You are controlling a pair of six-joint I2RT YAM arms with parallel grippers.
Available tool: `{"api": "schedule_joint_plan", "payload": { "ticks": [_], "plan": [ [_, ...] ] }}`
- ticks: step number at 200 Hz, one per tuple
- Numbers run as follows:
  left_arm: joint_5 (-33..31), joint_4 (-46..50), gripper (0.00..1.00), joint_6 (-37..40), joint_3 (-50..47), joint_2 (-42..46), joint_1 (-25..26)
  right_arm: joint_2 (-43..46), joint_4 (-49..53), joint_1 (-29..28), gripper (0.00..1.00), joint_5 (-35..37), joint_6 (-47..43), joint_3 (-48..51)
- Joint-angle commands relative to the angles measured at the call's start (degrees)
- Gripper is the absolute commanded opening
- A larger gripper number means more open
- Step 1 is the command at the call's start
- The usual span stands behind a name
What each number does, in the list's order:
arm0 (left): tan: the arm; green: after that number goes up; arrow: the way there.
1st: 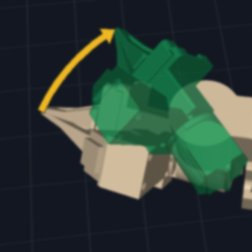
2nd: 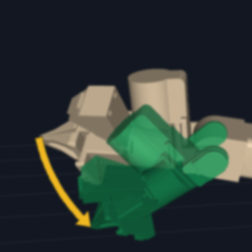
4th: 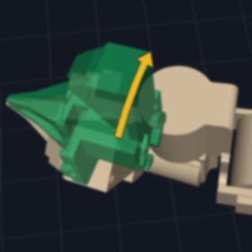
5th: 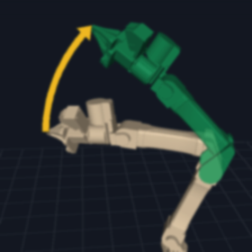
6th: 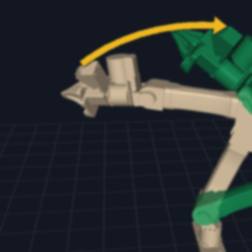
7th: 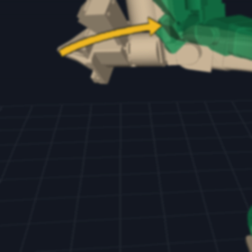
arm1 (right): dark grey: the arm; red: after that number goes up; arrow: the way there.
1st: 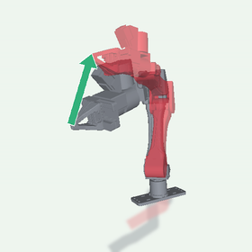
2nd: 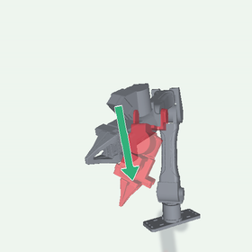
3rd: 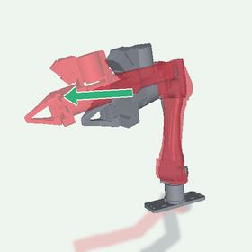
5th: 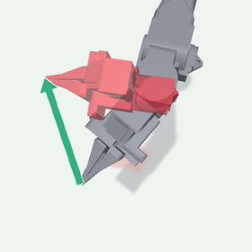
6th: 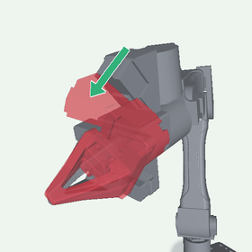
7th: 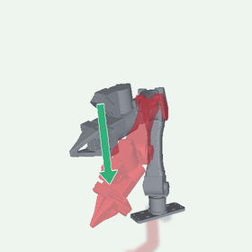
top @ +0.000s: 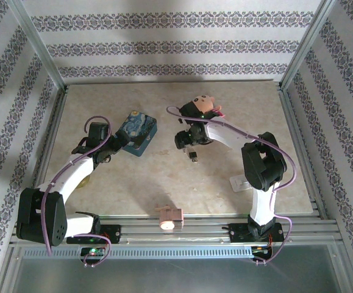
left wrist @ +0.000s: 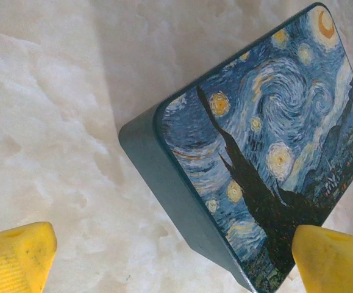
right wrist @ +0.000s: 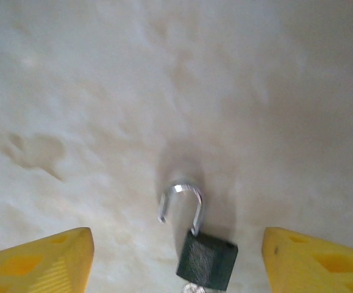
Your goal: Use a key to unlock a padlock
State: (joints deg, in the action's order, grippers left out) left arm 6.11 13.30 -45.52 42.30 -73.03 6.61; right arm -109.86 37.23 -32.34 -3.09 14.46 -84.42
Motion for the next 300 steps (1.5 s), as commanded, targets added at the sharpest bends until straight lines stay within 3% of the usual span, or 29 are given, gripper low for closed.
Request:
{"api": "schedule_joint_plan", "payload": {
  "ticks": [1, 22, 32, 59, 122, 150, 193, 214, 249, 300],
  "plan": [
    [1.25, -2.72, 0.97, -2.25, -0.75, 0.02, -0.99, -0.44, -2.63, 0.94, 0.76, -2.68, -0.84, -5.92],
    [1.99, -3.54, 0.95, -2.64, -0.74, -0.77, -1.07, -4.46, -6.45, 1.13, 0.79, -7.62, -0.7, -11.47],
    [2.41, -4.16, 0.93, -2.82, -0.73, -1.19, -1.21, -6.58, -8.48, 1.22, 0.86, -10.24, -0.75, -14.27],
    [2.87, -5.52, 0.91, -3.24, -0.91, -2.01, -1.49, -13.48, -10.95, 1.22, 0.85, -15.77, -1.16, -23.44],
    [4.16, -7.79, 0.86, -3.9, -1.2, -4.12, -1.86, -29.72, -9.33, 0.96, 0.64, -22.67, 0.37, -43.4],
    [4.5, -8.77, 0.81, -3.6, -1.0, -5.72, -1.89, -34.28, -6.85, 0.46, 0.6, -23.54, 0.48, -48.24],
    [5.35, -10.83, 0.7, -2.6, -0.25, -9.02, -1.95, -33.24, -7.62, 0.02, 0.51, -22.75, 0.71, -42.75],
    [6.23, -12.44, 0.62, -1.85, 0.66, -10.62, -1.95, -30.27, -9.69, -0.17, 0.4, -22.35, 1.31, -37.09],
    [8.24, -14.31, 0.41, 0.5, 3.2, -14.12, -1.95, -23.92, -13.55, -0.78, 0.38, -21.21, 3.34, -26.61],
    [14.98, -19.94, 0.34, 0.76, 7.92, -20.92, -1.78, -12.06, -18.4, -1.88, 0.37, -13.33, 10.53, -7.83]
  ]
}}
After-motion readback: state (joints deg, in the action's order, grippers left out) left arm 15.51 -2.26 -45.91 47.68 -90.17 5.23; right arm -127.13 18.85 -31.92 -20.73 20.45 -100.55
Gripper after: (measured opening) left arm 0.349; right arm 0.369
